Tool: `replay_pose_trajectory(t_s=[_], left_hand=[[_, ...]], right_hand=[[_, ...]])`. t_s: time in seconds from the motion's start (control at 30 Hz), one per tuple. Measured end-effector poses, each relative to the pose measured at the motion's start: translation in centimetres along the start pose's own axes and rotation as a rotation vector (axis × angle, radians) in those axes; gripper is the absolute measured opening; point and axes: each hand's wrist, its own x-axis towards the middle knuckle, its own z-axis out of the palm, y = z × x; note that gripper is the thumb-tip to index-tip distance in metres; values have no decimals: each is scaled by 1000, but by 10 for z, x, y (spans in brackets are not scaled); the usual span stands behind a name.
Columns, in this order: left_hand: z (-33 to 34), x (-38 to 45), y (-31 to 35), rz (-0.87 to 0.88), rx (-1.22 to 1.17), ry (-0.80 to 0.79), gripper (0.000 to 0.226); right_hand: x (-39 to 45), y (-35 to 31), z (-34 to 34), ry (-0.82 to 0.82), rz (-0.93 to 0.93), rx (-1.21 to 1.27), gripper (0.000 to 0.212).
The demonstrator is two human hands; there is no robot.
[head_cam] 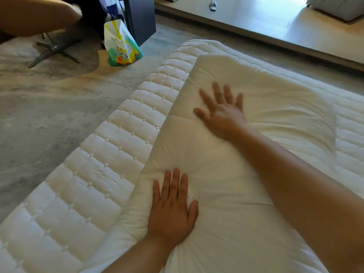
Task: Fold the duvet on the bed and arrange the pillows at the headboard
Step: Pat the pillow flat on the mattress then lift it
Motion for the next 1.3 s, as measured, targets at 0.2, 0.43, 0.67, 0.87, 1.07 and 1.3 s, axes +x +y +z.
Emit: replay_pose_trajectory(t_s=[0.2, 0.43, 0.67, 0.87, 1.07, 1.3], left_hand=[[3, 4, -11, -27, 22, -1, 74], [2, 2, -8, -3, -10, 5, 74], [6, 11, 3, -3, 1, -29, 75], [-5, 8, -1, -12, 3, -79, 74], [-5, 8, 4, 9, 23, -87, 73], [-28, 10, 14, -6, 34, -209, 80]], right_hand=[[19, 0, 36, -290, 62, 6, 68], [-73, 54, -39, -30, 240, -198, 71], [-84, 104, 31, -243, 451, -47, 75], [-97, 82, -22, -260, 450, 60, 72], [-216, 35, 21, -179, 386, -56, 79], [-197, 62, 34, -413, 421, 47, 81]])
